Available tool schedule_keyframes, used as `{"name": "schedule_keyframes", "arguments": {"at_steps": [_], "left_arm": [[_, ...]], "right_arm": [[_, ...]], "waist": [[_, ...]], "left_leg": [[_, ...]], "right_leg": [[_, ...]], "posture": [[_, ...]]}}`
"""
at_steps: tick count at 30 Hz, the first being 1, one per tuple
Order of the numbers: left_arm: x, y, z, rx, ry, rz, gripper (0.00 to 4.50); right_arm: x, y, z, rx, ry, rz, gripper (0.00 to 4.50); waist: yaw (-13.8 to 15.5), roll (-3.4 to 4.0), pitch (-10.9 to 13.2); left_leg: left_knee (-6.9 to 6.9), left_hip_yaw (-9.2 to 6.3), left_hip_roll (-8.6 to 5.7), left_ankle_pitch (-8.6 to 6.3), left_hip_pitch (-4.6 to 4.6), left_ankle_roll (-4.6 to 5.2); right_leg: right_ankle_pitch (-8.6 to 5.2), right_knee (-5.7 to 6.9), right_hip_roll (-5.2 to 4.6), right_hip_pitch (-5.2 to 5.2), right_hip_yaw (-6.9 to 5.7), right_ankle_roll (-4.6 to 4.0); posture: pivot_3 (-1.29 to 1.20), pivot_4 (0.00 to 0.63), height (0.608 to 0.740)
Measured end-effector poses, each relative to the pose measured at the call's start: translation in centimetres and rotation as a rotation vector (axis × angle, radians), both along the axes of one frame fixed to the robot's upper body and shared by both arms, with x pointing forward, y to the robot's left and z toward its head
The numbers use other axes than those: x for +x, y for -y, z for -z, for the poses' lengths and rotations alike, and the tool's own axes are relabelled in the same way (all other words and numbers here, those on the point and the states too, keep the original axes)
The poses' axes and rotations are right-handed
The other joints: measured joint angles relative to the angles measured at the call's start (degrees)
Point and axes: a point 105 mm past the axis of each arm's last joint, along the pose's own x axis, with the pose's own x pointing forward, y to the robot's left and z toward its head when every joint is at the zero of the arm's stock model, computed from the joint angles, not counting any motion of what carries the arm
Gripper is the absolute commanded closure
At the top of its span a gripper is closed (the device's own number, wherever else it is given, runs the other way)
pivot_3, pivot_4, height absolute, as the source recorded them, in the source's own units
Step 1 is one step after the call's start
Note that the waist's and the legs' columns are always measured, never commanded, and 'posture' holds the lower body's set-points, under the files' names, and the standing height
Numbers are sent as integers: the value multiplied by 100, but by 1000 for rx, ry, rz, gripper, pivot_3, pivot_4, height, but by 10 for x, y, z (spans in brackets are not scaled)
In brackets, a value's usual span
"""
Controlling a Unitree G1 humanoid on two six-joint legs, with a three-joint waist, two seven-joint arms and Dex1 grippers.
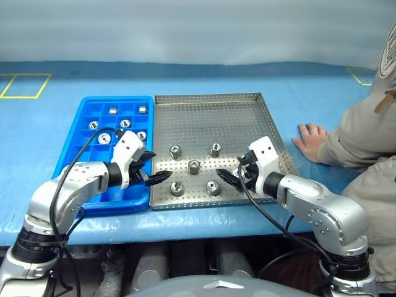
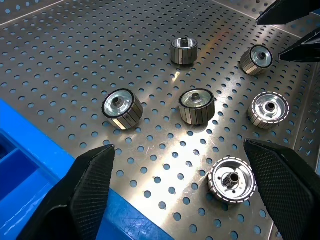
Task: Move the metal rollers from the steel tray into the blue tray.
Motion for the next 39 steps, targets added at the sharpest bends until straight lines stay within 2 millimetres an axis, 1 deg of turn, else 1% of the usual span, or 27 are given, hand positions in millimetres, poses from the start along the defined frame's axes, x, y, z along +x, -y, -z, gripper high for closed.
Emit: {"name": "schedule_keyframes", "arguments": {"at_steps": [6, 11, 18, 31, 35, 37, 39], "left_arm": [[0, 0, 0, 0, 2, -4, 25], [1, 1, 0, -6, 2, -8, 25], [0, -1, 3, -4, -3, -24, 25], [2, -1, 1, -2, 6, -29, 25], [6, 1, -6, -4, 30, -16, 25], [13, 5, -16, -8, 57, 1, 25], [25, 14, -31, -7, 90, 28, 25]], "right_arm": [[0, -1, 0, 1, 2, -2, 0], [0, -7, 0, 24, 2, -8, 0], [2, -7, -2, 22, 11, -8, 0], [5, -8, -3, 29, 21, 20, 0], [4, -8, -2, 32, 17, 27, 0], [4, -8, -1, 34, 17, 32, 0], [4, -8, -2, 36, 18, 33, 0]], "waist": [[-2, 0, 0], [0, 0, 0], [1, 0, 0], [1, 0, 0], [7, 0, 0], [14, 0, 0], [33, -1, 0]], "left_leg": [[0, 0, 0, 0, 0, 0], [0, 0, 0, 0, 0, 0], [0, 0, 0, 0, 0, 0], [0, 0, 0, 0, 0, 0], [1, -1, -1, 0, 0, 0], [4, -1, -2, 0, -1, 0], [10, -4, -4, 1, -1, 1]], "right_leg": [[0, 0, 0, 0, 0, 0], [1, 1, 0, 0, 0, 2], [2, 1, -1, 0, 0, 3], [3, 1, -1, 0, 1, 4], [3, 1, -1, 0, 0, 4], [3, 2, 0, 1, -2, 5], [4, 3, 1, 4, -3, 7]], "posture": [[0, 150, 740], [8, 150, 740], [8, 150, 740], [0, 150, 740], [1, 150, 740], [2, 150, 740], [-1, 150, 740]]}}
